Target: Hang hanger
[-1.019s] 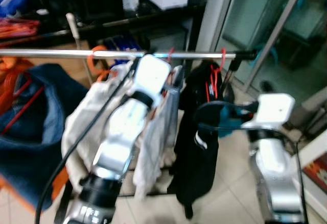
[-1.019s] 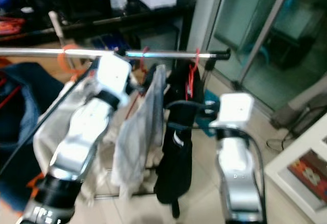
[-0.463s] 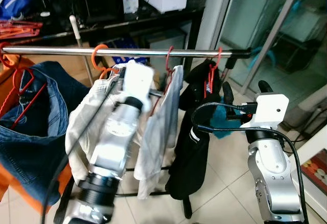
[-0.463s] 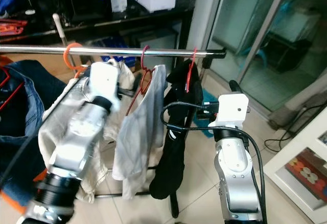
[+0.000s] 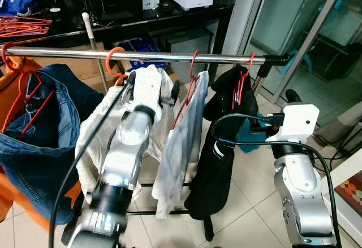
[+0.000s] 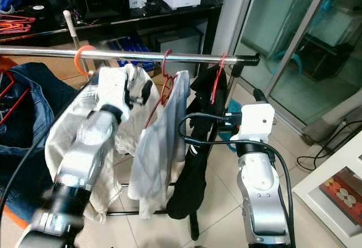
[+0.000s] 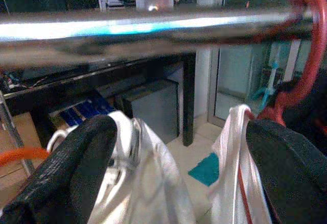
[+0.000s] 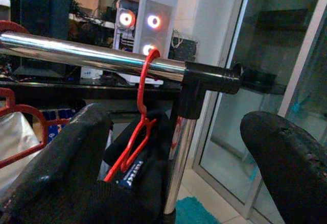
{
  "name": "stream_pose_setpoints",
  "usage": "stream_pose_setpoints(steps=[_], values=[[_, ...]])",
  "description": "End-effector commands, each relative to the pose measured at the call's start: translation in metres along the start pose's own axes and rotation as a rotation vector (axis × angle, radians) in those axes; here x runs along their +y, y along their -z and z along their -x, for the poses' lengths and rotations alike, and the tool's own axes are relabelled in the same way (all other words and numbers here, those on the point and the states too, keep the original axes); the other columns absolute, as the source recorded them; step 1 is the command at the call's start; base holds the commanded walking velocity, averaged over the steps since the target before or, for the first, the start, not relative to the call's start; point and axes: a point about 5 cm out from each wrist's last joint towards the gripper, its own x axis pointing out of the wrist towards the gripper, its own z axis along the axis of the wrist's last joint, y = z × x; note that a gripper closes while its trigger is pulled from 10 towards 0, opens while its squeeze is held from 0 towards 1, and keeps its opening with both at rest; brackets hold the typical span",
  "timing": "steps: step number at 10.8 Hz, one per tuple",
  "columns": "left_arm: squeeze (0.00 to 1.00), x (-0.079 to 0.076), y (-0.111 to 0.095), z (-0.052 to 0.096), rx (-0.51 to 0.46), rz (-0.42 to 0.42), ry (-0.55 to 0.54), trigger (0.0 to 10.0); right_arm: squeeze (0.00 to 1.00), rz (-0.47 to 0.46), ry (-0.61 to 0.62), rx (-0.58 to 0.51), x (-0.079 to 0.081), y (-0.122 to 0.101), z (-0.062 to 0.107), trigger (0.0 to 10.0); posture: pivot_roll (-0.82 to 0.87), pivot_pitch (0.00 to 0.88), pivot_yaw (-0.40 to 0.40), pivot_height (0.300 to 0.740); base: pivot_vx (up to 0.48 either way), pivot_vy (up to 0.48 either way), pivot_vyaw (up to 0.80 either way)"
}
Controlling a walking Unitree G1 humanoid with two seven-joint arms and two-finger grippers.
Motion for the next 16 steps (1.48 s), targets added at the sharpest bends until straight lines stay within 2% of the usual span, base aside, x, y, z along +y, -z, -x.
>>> stream_pose_setpoints(steps=[1, 3, 4, 7, 11, 16], values=[[0.0, -0.002, -0.004, -0.004, -0.005, 0.006, 0.011, 10.0, 0.0, 0.009, 0.006, 0.0, -0.003, -0.001, -0.001, 10.0, -0.09, 0.002, -0.031, 0.74, 0.0, 0.0, 0.0], [0.0, -0.006, -0.013, -0.007, -0.047, -0.038, 0.025, 10.0, 0.0, 0.01, 0.011, -0.003, -0.003, -0.002, 0.0, 10.0, -0.1, 0.0, -0.024, 0.74, 0.0, 0.0, 0.0], [0.0, -0.011, -0.01, -0.007, -0.038, -0.05, 0.044, 10.0, 0.0, 0.01, 0.015, 0.0, -0.003, -0.001, 0.001, 10.0, -0.1, 0.0, -0.021, 0.74, 0.0, 0.0, 0.0], [0.0, -0.019, 0.001, -0.018, 0.026, -0.006, 0.083, 10.0, 0.0, 0.008, 0.019, 0.001, -0.002, 0.0, 0.001, 10.0, -0.11, 0.0, -0.01, 0.74, 0.0, 0.0, 0.0], [0.0, -0.015, 0.0, -0.029, 0.039, -0.019, 0.109, 10.0, 0.0, 0.007, 0.034, 0.001, -0.002, 0.0, 0.003, 10.0, -0.12, 0.0, 0.005, 0.74, 0.0, 0.0, 0.0], [0.0, -0.023, 0.009, -0.038, 0.131, -0.029, 0.179, 10.0, 0.0, 0.0, 0.042, 0.01, -0.001, 0.001, 0.004, 10.0, -0.13, 0.0, 0.009, 0.74, 0.0, 0.0, 0.0]])
